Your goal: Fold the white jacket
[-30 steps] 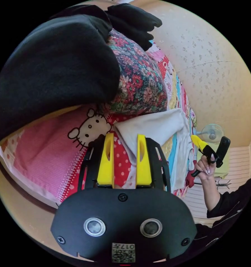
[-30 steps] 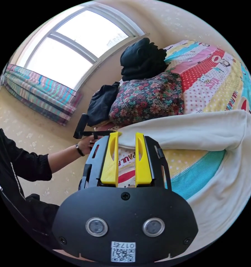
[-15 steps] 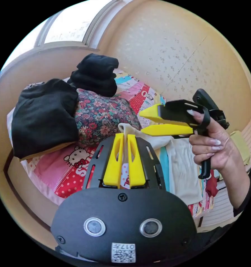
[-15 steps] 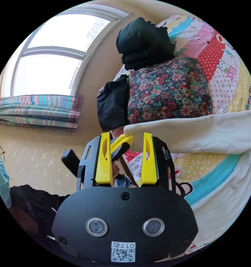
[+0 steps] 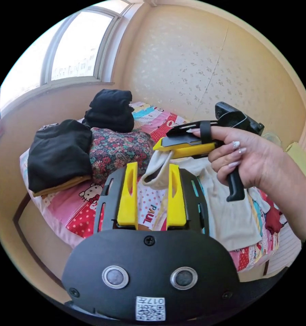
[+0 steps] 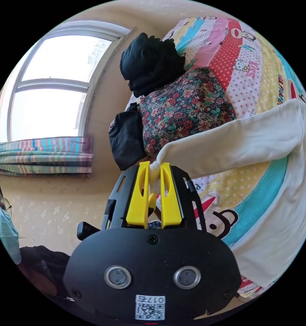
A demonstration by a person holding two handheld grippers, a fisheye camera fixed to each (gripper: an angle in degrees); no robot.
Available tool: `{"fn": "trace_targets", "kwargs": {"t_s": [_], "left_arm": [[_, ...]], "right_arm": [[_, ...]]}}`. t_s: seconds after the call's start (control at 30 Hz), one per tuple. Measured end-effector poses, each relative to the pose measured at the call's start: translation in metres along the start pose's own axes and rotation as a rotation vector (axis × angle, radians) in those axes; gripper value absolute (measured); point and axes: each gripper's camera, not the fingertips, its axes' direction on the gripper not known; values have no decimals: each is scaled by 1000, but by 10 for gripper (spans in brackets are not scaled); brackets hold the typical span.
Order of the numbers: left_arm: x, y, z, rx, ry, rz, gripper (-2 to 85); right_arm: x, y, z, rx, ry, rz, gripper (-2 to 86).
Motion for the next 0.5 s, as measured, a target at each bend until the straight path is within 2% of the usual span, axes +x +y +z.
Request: {"fn": "trace_targets", "kwargs": {"t_s": [0.13, 0.3, 0.5], "left_arm": [[7, -18, 0, -29, 69, 39, 206], [39, -66, 22, -25, 67, 47, 191], [111, -138, 61, -25, 168, 89, 183]], "right_arm": [[25, -5, -20, 4, -121, -21, 58], [48, -15, -69, 26, -229, -101, 58], [90, -65, -174, -116, -342, -276, 59]]}}
